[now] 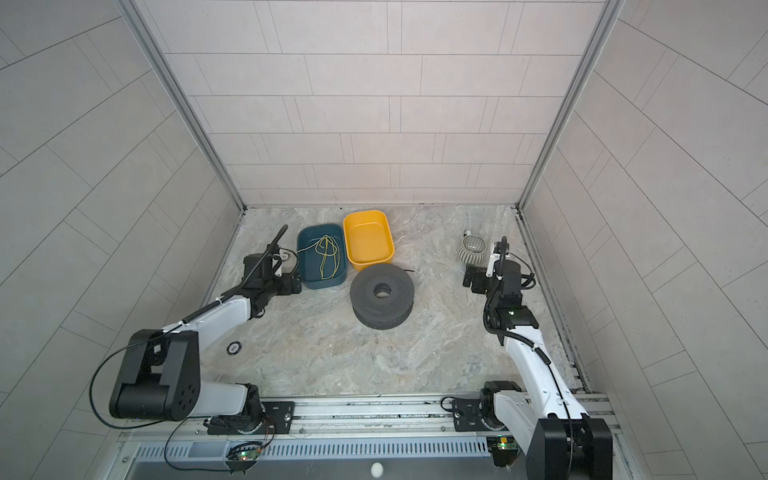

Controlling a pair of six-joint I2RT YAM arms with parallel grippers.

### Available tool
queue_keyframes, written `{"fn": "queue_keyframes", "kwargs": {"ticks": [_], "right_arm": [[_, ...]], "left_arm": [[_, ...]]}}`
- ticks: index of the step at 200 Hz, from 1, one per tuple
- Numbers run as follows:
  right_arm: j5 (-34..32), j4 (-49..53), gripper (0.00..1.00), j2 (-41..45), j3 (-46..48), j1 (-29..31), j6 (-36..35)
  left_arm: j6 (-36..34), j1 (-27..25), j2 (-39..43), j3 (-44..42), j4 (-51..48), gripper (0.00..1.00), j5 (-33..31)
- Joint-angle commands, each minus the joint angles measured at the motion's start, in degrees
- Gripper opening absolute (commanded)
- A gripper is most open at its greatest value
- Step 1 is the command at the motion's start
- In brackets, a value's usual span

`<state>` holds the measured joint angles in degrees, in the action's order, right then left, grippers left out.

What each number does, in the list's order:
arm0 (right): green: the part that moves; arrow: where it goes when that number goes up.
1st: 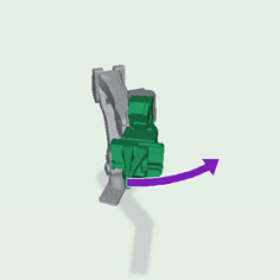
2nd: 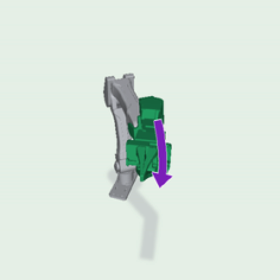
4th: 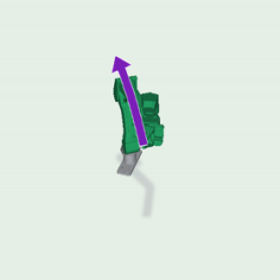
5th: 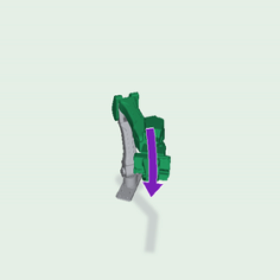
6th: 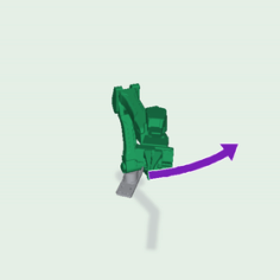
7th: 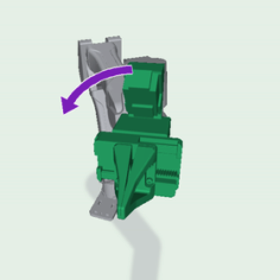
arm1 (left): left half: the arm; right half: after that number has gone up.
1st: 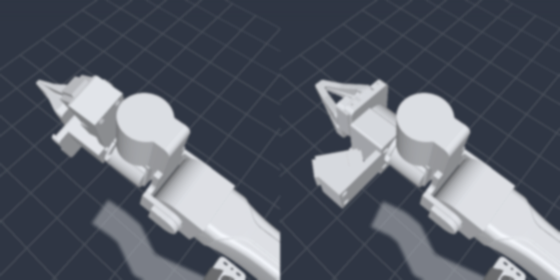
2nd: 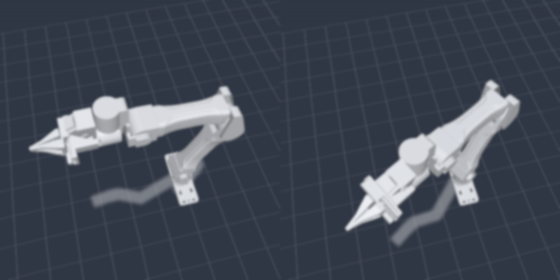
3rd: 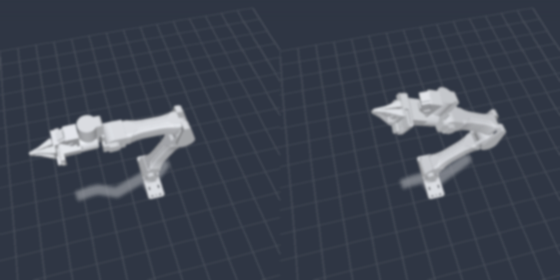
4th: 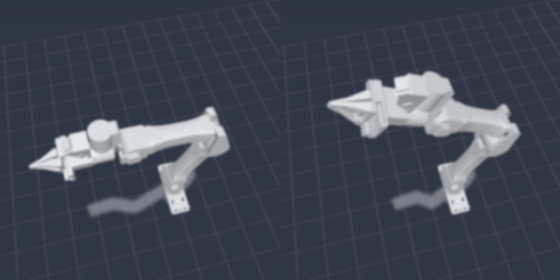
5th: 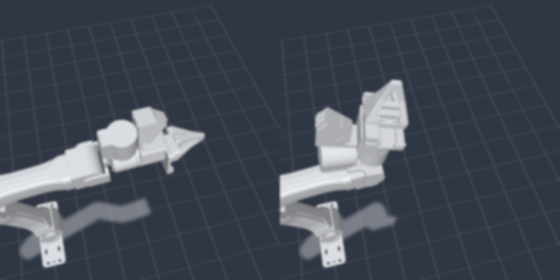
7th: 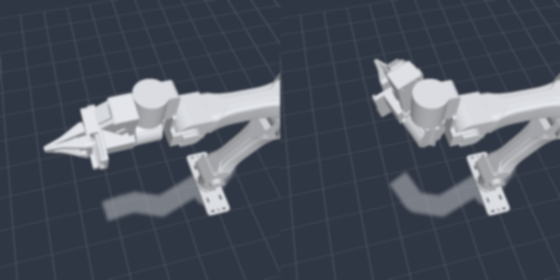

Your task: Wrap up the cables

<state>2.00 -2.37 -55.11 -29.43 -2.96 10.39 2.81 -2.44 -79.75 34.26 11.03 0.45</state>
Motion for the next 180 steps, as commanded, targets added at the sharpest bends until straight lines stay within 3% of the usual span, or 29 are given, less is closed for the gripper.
{"fn": "queue_keyframes", "kwargs": {"ticks": [1,62,110,144,166,180], "right_arm": [[-3.8,-12.3,1.00,-1.4,3.5,0.5,-5.1],[-8.0,-34.5,1.00,-10.3,12.4,2.1,-7.2],[-6.2,-51.5,0.99,-18.1,17.0,2.1,-8.1],[-6.1,-65.6,0.99,-26.4,20.6,2.3,-6.3],[-3.8,-79.1,0.99,-37.5,21.5,2.3,-8.0],[-1.9,-74.9,0.99,-37.8,18.3,2.8,-9.0]], "left_arm": [[-2.0,0.4,-0.2,-5.5,21.3,1.00,-5.2],[-3.0,0.3,-4.2,-12.9,38.4,1.00,-5.5],[-2.2,0.7,-8.1,-16.3,48.3,1.00,-6.6],[-2.0,1.0,-11.5,-16.6,52.2,1.00,-7.2],[-1.2,1.4,-11.7,-15.3,49.9,0.99,-7.8],[1.0,1.7,-11.4,-13.8,46.0,0.97,-12.1]]}}
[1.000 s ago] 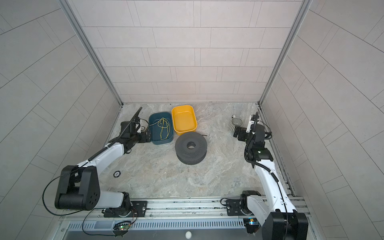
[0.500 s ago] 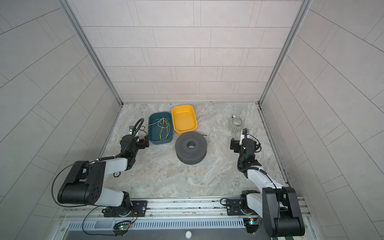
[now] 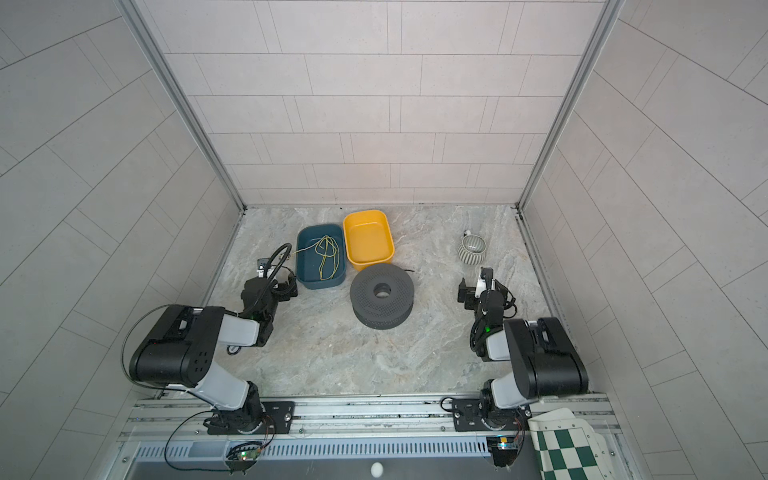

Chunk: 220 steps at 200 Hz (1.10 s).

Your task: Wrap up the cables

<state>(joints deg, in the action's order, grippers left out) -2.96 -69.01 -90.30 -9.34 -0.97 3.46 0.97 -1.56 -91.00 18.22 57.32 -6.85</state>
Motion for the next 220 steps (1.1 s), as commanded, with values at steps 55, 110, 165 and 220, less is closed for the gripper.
{"fn": "queue_keyframes", "kwargs": {"ticks": [55,110,165,220], "right_arm": [[-3.5,11.1,1.00,-0.1,-10.2,1.0,0.0],[-5.0,10.4,0.99,0.0,-9.7,1.9,-0.6],[0.0,14.0,0.99,0.1,-11.6,2.0,-2.9],[-0.1,14.1,0.99,-0.2,-11.8,2.1,-2.8]], "left_arm": [[2.5,0.5,0.3,3.0,-2.1,1.00,-5.8],[2.1,0.6,0.3,3.1,-2.1,1.00,-5.0],[2.1,0.6,0.3,3.1,-2.1,1.00,-5.1],[2.1,0.6,0.3,3.1,-2.1,1.00,-5.1]]}}
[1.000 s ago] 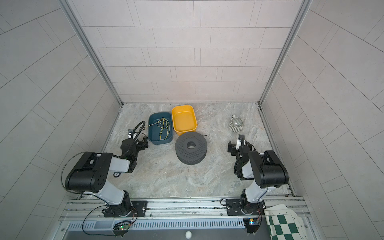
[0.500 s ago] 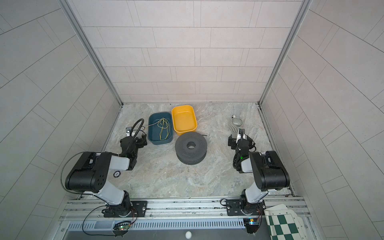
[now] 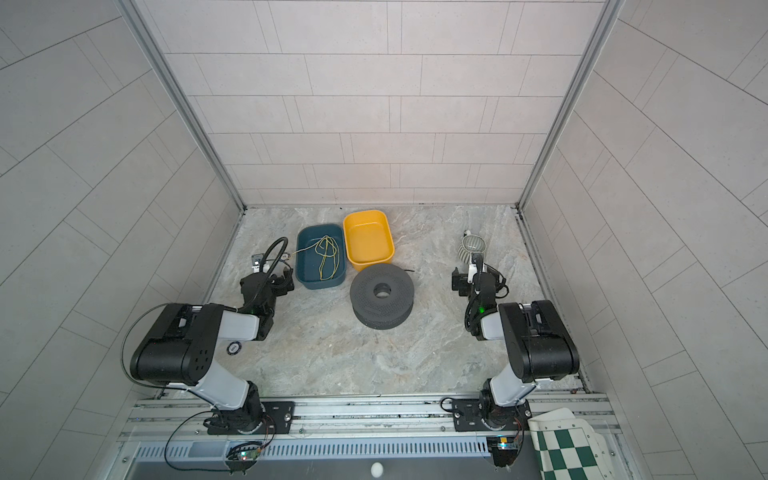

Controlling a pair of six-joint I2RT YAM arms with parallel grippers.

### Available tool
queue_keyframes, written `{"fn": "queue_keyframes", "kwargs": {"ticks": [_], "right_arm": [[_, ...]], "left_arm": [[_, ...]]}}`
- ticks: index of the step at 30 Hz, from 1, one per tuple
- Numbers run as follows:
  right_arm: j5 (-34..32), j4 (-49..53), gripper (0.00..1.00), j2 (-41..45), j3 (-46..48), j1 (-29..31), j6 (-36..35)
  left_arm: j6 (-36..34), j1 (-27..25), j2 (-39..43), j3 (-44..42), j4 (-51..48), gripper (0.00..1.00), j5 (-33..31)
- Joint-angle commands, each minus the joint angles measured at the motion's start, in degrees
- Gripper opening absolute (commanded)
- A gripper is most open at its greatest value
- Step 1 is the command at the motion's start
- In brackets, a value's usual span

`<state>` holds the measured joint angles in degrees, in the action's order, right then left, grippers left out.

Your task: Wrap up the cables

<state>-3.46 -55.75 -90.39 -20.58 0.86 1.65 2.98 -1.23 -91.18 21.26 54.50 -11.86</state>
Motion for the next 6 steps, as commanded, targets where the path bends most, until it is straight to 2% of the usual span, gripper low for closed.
{"fn": "queue_keyframes", "kwargs": {"ticks": [1,6], "right_arm": [[0.4,0.8,0.99,-0.1,-0.6,0.3,-1.0],[2.2,-1.1,0.99,0.1,0.5,0.4,-1.6]], "left_arm": [[0.1,0.3,0.5,0.0,0.7,1.00,-0.1],[0.1,0.2,0.5,0.1,0.7,1.00,-0.1]]}}
